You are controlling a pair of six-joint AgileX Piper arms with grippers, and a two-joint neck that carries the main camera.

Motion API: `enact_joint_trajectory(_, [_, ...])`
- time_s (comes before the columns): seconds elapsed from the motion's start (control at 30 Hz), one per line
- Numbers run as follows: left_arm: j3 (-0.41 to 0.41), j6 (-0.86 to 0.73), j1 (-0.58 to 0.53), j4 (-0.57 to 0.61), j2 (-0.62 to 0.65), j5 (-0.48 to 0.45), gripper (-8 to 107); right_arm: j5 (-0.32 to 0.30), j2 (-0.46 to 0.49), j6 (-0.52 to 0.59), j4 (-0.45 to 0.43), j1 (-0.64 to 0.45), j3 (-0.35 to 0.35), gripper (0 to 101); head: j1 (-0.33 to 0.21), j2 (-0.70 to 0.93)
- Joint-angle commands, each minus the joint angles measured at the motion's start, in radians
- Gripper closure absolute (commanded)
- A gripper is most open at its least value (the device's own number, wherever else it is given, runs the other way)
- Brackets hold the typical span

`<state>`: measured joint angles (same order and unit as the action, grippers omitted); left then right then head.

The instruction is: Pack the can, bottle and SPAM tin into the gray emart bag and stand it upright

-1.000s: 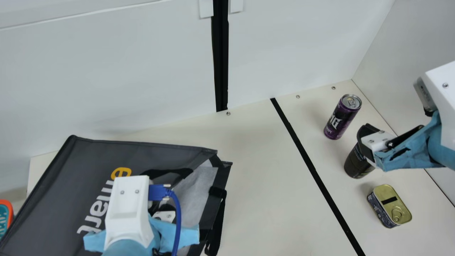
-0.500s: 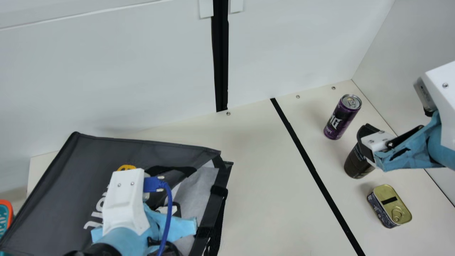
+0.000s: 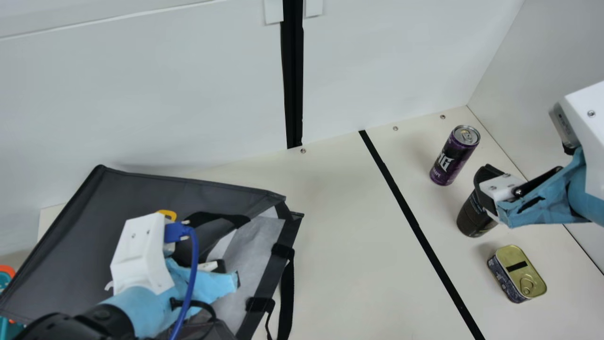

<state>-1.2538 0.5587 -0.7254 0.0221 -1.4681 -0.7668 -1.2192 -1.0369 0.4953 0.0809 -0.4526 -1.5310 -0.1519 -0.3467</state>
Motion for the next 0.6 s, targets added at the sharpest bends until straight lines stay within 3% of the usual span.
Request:
enact_joint_trajectory(0.0, [0.000,-0.031,0.022,0.029,-0.002,0.004,107,0.000,0.000,0.000,0.000,0.000,0.000,6,-0.023,-0.002])
enact_joint_trajectory(0.57, [-0.010,-0.178,0.131,0.164,-0.010,0.019,107,0.000,0.000,0.000,0.000,0.000,0.000,6,-0.023,-0.002])
